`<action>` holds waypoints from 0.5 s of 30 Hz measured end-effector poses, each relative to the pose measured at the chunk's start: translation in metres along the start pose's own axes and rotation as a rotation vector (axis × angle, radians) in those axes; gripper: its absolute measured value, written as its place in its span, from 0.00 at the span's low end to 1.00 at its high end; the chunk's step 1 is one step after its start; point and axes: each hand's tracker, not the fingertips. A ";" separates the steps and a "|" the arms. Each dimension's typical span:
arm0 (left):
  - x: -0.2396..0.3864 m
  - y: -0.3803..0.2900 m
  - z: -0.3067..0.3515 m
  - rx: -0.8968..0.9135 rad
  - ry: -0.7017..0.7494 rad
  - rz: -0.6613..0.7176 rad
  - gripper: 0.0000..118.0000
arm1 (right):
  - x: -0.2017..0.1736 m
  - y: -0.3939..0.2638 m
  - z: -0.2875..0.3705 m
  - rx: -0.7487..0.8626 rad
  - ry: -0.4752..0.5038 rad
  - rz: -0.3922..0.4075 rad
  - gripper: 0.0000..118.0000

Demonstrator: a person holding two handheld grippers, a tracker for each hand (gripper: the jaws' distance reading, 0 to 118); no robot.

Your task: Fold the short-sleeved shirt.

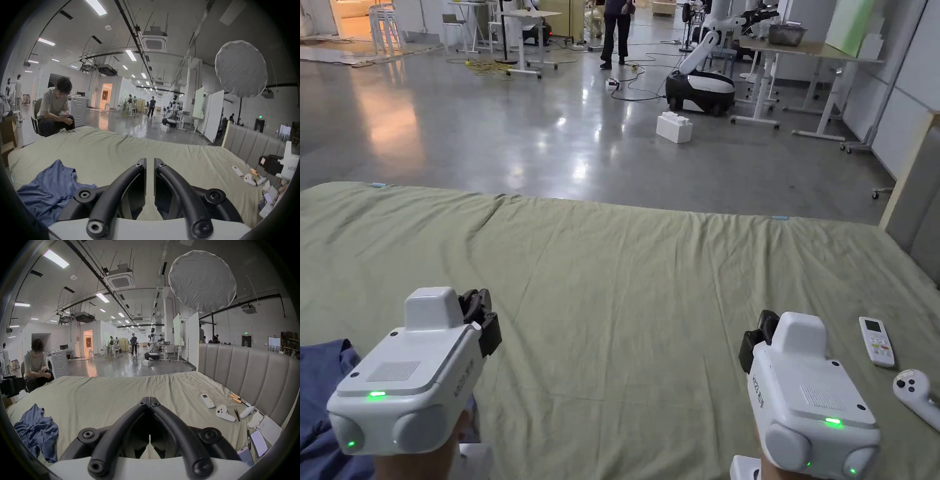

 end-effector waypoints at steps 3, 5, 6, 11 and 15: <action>-0.019 -0.003 0.005 -0.078 0.022 0.005 0.08 | -0.002 -0.005 -0.003 -0.016 0.007 0.009 0.01; -0.030 -0.003 0.012 -0.153 0.084 0.002 0.08 | -0.004 -0.008 -0.004 -0.024 0.012 0.018 0.01; -0.040 -0.005 0.013 -0.195 0.093 0.011 0.08 | -0.004 -0.009 -0.006 -0.031 0.019 0.020 0.01; -0.101 -0.020 0.001 -0.375 0.161 0.068 0.08 | -0.012 -0.016 -0.012 -0.055 0.034 0.029 0.01; -0.148 -0.037 -0.013 -0.526 0.196 0.040 0.08 | -0.018 -0.022 -0.016 -0.074 0.055 0.045 0.01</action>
